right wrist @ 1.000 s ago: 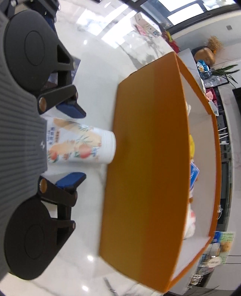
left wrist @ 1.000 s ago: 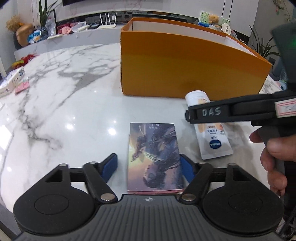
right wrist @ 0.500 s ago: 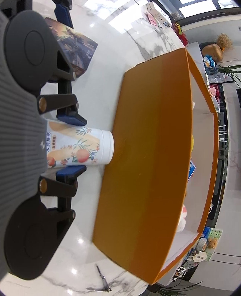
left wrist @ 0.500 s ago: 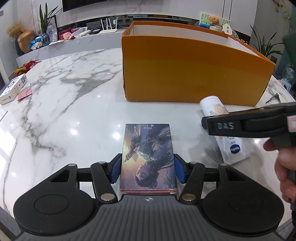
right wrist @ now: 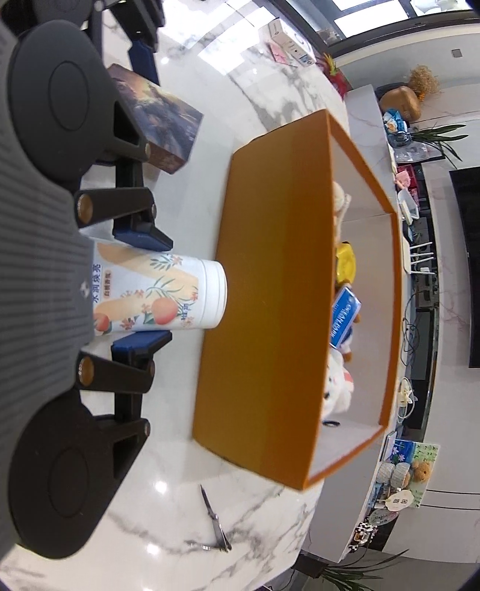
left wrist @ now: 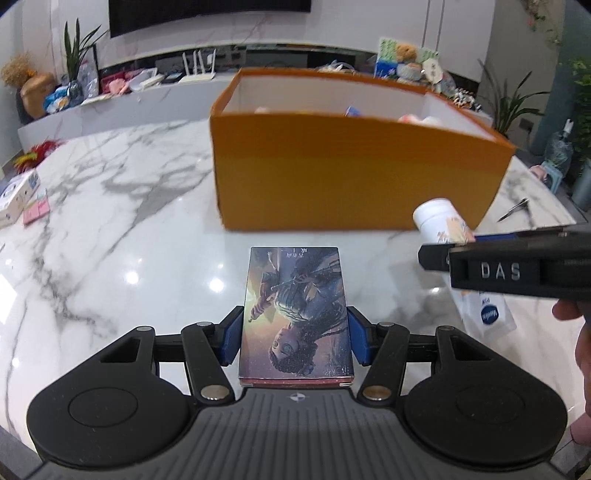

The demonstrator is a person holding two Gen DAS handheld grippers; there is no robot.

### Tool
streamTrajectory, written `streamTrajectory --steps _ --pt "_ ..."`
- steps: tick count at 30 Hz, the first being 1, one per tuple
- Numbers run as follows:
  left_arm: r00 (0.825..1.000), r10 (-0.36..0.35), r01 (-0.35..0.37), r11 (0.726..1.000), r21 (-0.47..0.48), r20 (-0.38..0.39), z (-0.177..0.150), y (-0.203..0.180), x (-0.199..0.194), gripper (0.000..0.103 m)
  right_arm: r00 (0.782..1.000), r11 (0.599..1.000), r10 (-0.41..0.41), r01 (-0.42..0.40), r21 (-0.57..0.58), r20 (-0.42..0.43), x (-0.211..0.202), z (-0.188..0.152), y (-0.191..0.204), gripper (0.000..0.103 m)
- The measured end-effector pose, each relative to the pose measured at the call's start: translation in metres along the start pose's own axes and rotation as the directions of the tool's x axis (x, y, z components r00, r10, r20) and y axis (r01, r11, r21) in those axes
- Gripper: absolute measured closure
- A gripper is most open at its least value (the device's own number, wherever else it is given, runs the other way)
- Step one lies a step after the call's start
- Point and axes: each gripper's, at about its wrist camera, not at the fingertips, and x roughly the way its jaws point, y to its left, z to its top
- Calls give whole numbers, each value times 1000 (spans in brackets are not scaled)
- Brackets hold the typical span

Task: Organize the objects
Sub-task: 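Lift the book and white container up over the orange box with both tools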

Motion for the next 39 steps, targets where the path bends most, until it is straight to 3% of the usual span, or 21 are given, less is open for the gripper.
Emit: streamTrajectory --steps 18,29,39 --pt "997 -37 36 999 19 72 54 -14 -24 37 995 999 0 -5 46 103 -50 22 -22 55" --pt "986 -42 36 999 39 159 123 -18 -27 37 987 1000 10 -13 17 160 -52 71 -26 55" --pt "989 -6 2 1000 28 150 164 -15 11 37 986 1000 5 -5 -1 166 -21 125 -38 55"
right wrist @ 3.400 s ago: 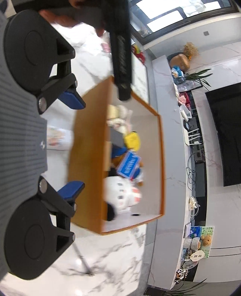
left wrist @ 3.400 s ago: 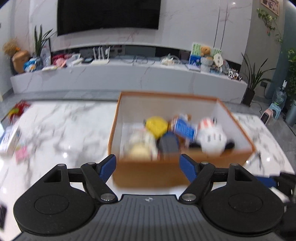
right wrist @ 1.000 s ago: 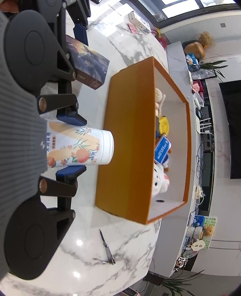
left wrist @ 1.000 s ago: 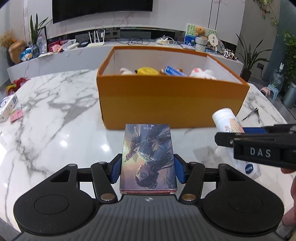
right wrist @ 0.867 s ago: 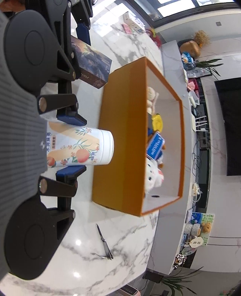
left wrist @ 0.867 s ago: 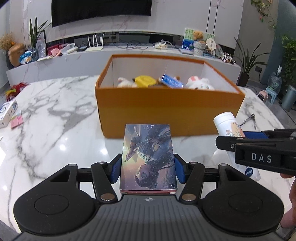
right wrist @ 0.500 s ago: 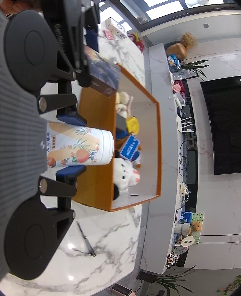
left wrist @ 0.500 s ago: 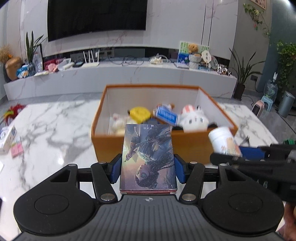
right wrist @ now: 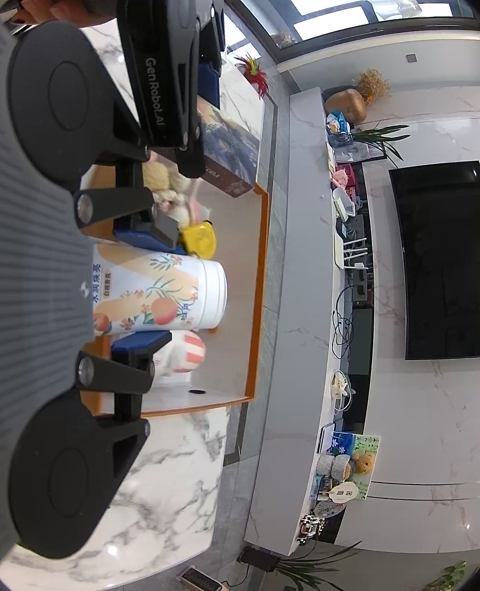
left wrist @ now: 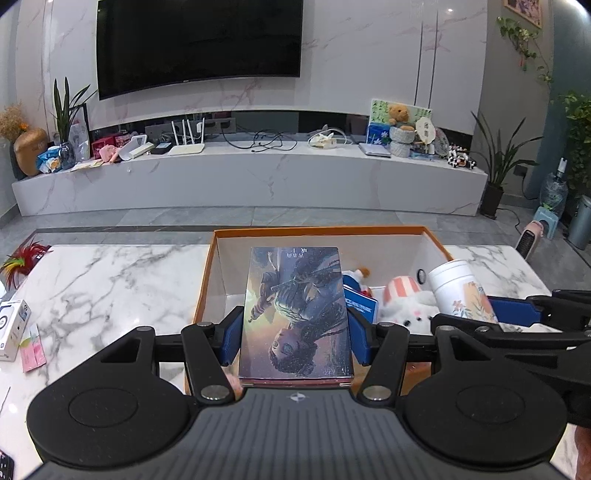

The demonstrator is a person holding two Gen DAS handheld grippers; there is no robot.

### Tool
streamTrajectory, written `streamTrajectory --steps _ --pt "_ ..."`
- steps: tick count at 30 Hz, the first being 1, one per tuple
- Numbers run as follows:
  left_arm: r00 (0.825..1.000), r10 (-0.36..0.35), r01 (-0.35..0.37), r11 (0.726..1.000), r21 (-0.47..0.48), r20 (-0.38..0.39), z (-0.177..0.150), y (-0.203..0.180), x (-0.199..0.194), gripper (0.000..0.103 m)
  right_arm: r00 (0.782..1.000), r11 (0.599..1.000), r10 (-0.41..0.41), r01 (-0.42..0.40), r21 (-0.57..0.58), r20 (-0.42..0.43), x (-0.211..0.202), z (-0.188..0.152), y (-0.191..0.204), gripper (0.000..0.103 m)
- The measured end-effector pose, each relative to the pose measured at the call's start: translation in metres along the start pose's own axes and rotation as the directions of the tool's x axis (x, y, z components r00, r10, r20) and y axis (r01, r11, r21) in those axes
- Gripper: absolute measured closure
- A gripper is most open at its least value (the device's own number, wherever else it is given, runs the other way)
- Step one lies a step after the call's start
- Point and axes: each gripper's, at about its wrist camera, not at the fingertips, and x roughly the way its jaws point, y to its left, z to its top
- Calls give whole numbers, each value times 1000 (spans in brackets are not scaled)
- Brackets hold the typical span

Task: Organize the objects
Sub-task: 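Lift the book and white container up over the orange box with both tools, then lower the book into the box while the right tool lowers the white container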

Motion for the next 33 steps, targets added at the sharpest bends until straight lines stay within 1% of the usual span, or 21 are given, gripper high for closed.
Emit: streamTrajectory --steps 10,19,28,33 --pt "999 18 -18 1000 -12 -47 14 6 41 37 999 1000 -11 11 -2 -35 47 18 -13 55" --pt "996 35 -36 999 -5 -80 21 4 66 37 997 1000 -18 17 -16 -75 79 22 -15 54" --pt "992 56 -57 998 -1 -114 25 4 86 37 995 999 -33 30 -25 -98 97 21 -14 54" --pt "987 62 -63 998 -5 -149 27 5 100 37 993 999 -36 33 -25 -110 104 23 -11 54"
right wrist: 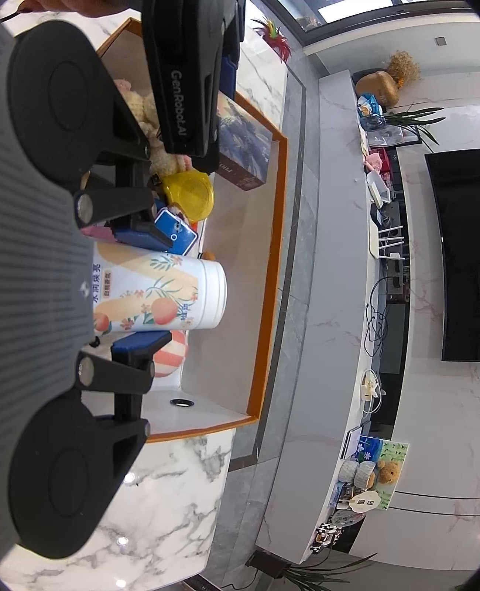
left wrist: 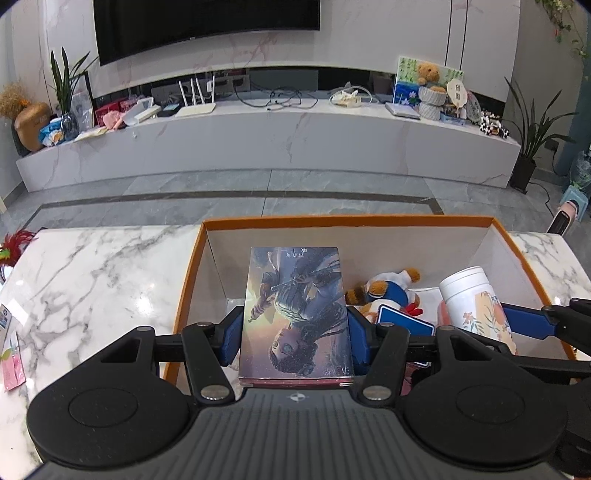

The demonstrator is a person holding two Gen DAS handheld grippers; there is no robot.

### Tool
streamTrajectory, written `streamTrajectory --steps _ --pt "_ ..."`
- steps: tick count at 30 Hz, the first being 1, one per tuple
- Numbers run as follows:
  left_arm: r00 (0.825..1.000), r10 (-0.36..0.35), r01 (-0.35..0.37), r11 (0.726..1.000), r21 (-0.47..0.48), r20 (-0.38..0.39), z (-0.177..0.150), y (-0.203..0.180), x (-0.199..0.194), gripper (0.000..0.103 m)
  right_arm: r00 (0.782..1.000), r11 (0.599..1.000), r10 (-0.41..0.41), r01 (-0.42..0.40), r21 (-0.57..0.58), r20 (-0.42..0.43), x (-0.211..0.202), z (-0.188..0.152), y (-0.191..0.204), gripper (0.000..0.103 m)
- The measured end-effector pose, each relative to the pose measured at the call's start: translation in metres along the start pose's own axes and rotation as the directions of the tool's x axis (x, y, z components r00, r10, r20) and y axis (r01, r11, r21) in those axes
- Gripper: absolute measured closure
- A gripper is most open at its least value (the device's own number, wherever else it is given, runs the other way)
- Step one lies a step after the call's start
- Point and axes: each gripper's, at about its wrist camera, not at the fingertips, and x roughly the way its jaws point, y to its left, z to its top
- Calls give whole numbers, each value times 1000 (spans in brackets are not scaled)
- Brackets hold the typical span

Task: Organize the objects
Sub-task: 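Lower the book into the box while the right tool lowers the white container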

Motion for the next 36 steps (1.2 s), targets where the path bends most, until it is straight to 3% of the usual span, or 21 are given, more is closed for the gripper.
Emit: streamTrajectory --steps 12,36 --pt "996 13 -12 1000 7 -88 0 -3 29 37 998 1000 10 -11 -14 -67 23 0 7 54" --pt "991 54 -48 997 53 -126 6 -13 48 36 996 997 -9 2 -76 -89 42 5 21 51"
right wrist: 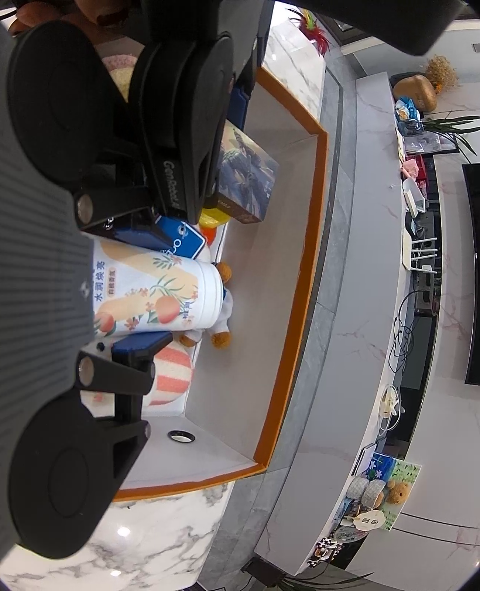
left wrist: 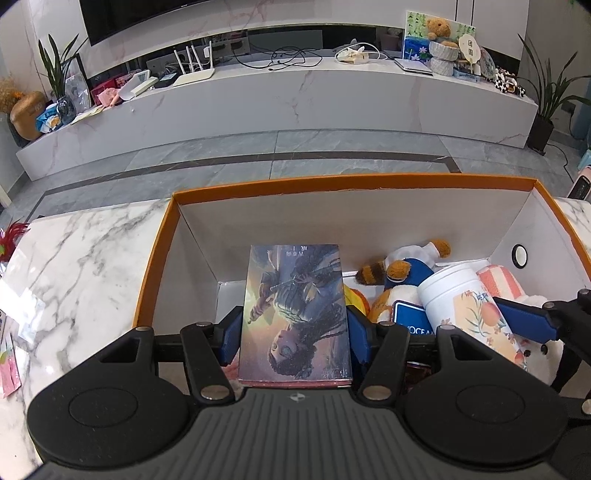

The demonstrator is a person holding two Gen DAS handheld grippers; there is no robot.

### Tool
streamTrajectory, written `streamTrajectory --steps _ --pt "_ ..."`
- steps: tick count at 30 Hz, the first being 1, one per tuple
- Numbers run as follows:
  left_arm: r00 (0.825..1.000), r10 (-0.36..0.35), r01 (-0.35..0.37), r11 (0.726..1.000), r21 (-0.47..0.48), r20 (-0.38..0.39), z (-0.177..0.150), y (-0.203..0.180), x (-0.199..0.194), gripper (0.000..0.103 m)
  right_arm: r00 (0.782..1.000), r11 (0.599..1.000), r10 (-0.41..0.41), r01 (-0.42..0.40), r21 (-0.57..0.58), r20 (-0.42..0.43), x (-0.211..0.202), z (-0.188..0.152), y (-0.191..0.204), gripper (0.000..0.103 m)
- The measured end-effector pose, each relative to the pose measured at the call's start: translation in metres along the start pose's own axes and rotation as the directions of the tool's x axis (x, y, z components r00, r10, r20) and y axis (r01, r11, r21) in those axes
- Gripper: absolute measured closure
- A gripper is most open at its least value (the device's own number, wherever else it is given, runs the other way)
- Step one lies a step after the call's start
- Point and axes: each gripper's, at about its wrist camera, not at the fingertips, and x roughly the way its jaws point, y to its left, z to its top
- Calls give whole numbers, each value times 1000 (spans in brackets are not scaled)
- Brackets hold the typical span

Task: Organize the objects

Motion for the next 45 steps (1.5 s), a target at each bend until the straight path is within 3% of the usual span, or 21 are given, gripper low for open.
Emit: streamTrajectory --steps 10,21,39,45 --pt "1000 6 -6 1000 -1 -14 -1 1 -1 36 1000 1000 -4 4 -1 10 -5 -2 -1 35" --pt "1000 -2 2 1000 -11 15 -9 1 -16 36 1000 999 -21 20 35 20 -20 -7 -8 25" --pt "996 -32 36 999 -41 81 -27 6 -74 36 997 995 -47 42 93 57 -74 -30 -6 23" --pt "996 -14 16 1000 -24 93 -40 7 -91 36 996 992 -48 40 116 68 -90 -40 -3 23"
